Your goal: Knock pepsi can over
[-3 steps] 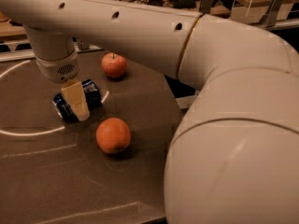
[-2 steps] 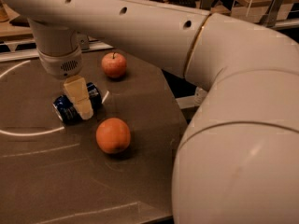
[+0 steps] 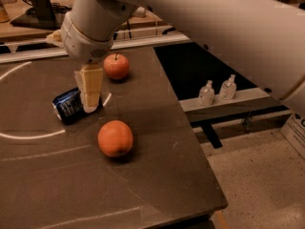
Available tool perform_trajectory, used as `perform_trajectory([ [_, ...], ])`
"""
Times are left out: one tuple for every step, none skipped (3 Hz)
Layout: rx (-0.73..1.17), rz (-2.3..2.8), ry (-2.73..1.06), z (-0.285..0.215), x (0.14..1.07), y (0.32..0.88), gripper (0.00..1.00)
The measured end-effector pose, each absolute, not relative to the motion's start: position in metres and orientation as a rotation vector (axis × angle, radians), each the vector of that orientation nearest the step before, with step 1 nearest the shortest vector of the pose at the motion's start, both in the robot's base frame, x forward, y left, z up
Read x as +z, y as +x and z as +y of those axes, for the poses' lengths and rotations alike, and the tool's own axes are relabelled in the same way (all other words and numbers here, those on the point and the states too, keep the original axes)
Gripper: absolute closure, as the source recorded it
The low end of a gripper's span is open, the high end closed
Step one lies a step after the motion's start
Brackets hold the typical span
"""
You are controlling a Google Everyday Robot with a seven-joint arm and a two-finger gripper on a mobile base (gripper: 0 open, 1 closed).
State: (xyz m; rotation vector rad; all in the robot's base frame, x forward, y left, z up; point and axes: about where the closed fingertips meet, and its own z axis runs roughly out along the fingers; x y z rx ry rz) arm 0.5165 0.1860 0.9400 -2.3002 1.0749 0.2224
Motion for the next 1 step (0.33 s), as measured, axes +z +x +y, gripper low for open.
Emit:
perform_trajectory([
  [0.237,1.099,-2.183,0.1692,0.9553,0.5266,0.0],
])
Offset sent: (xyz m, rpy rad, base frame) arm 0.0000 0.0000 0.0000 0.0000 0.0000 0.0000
